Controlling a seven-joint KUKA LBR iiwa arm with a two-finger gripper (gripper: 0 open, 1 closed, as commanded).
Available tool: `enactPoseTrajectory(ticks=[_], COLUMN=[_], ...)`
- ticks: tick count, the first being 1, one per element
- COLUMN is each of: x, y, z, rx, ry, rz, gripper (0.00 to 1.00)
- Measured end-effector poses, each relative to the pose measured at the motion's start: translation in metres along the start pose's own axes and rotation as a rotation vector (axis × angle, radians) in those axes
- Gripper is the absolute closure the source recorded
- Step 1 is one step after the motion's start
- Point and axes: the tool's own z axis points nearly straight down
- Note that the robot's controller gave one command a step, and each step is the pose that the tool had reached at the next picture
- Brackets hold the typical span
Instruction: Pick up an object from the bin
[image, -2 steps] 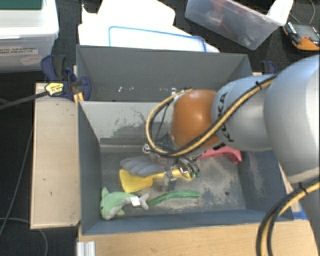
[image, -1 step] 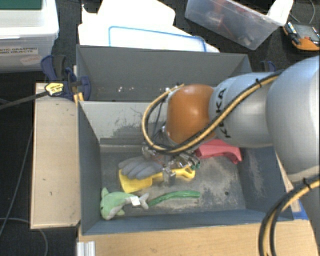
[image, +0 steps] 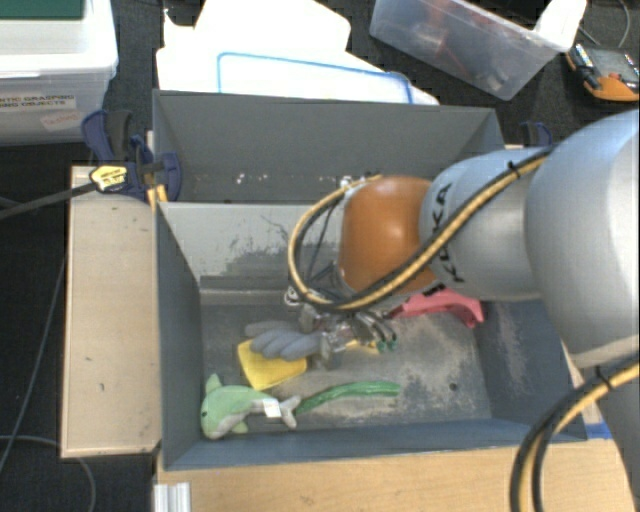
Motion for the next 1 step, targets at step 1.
enactPoseTrajectory(ticks=[1], x=[0.0000], y=[0.0000], z=[0.0000], rx=[0.000], ry=[0.000], rz=[0.001], gripper=[1.00])
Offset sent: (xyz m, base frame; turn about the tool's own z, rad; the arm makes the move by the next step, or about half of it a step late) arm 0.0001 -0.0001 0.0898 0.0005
